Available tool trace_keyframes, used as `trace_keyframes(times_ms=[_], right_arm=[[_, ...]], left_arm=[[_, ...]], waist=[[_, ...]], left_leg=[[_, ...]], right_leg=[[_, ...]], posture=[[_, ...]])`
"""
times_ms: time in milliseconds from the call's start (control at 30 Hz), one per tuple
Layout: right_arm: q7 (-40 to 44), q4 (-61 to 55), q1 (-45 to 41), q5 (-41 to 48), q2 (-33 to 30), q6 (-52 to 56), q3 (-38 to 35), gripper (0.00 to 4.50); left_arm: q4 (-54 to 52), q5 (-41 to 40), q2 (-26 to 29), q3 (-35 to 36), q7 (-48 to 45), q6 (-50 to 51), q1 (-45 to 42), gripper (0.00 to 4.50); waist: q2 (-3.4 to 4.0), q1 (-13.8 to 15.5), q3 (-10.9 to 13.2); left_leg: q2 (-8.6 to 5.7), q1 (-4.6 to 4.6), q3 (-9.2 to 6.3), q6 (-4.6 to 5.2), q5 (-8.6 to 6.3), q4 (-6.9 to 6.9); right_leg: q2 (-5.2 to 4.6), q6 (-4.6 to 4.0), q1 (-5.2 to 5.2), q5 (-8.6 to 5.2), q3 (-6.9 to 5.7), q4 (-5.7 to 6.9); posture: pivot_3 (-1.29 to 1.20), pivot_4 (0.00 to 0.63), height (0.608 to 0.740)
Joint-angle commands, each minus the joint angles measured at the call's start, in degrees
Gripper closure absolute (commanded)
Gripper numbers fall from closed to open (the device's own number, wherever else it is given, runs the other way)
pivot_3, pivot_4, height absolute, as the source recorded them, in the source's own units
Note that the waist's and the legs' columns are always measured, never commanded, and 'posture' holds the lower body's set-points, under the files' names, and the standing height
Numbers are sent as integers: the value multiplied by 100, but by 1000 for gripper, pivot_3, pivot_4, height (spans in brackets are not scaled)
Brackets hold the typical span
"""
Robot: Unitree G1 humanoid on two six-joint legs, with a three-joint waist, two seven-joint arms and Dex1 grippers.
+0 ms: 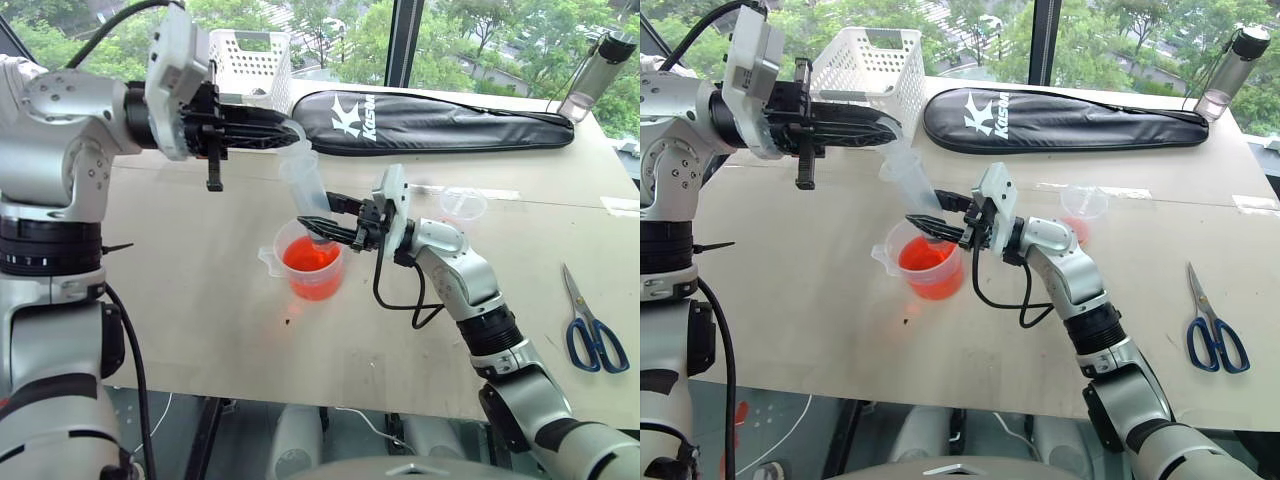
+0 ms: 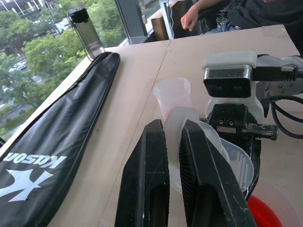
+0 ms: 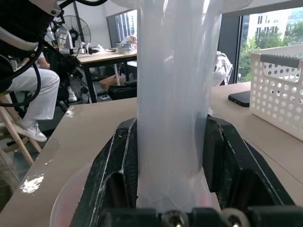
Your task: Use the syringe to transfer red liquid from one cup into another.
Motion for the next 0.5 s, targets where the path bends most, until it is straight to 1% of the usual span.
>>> trace_keyframes(times_ms=[33,367,500], right_arm=[[670,-368,60,27,34,21,617,3062],[564,-340,23,47,119,-46,517,3062],[597,-367,37,79,101,21,534,3062]], left_arm=[[275,328,114,360,403,-311,-445,4500],[115,296,167,393,393,-278,-210,4500],[278,281,130,442,490,-241,-440,4500]], waist=[[0,0,0],[0,0,0],[0,0,0]], left_leg=[[0,0,0,0,0,0],[0,0,0,0,0,0],[0,0,0,0,0,0]], right_leg=[[0,0,0,0,0,0],[0,0,0,0,0,0],[0,0,0,0,0,0]], posture=[[0,150,724],[0,150,724],[0,150,724]])
